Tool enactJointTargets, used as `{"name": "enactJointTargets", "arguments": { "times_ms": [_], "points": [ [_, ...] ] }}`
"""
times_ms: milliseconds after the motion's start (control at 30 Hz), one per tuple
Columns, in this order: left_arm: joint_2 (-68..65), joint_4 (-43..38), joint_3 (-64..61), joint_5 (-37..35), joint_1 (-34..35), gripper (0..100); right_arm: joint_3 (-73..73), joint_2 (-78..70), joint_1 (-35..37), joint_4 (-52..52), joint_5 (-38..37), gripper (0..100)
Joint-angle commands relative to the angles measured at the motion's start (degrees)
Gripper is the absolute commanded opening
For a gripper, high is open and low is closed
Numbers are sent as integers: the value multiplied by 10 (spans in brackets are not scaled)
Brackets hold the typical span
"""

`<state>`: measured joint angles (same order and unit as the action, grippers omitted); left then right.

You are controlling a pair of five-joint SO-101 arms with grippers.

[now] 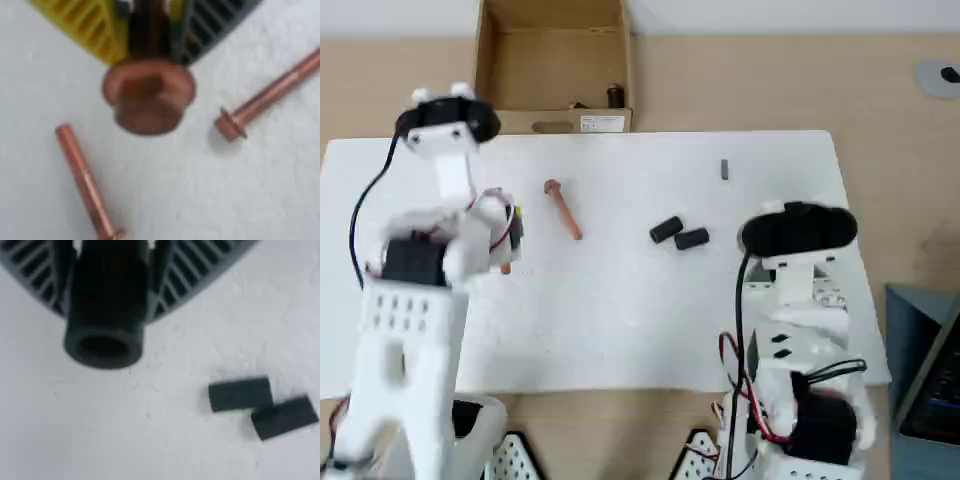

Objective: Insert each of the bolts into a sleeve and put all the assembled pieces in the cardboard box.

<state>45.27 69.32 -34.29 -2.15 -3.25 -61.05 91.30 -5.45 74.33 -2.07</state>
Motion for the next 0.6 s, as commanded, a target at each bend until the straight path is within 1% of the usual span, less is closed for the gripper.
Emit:
{"name": "enactJointTargets", "arguments": {
  "times_ms": [0,233,333,467,567],
  "points": [
    [124,-61,-90,-3,-1,2,-66,47,13,-47,29,9],
    [291,-116,-227,-4,-1,2,-130,109,107,-53,84,9],
    [360,-149,-285,-4,-1,2,-150,131,143,-60,91,9],
    [456,-180,-353,-5,-1,2,-185,164,175,-95,92,9],
    [529,-186,-388,-41,-1,2,-208,187,213,-116,91,9]
  ]
}}
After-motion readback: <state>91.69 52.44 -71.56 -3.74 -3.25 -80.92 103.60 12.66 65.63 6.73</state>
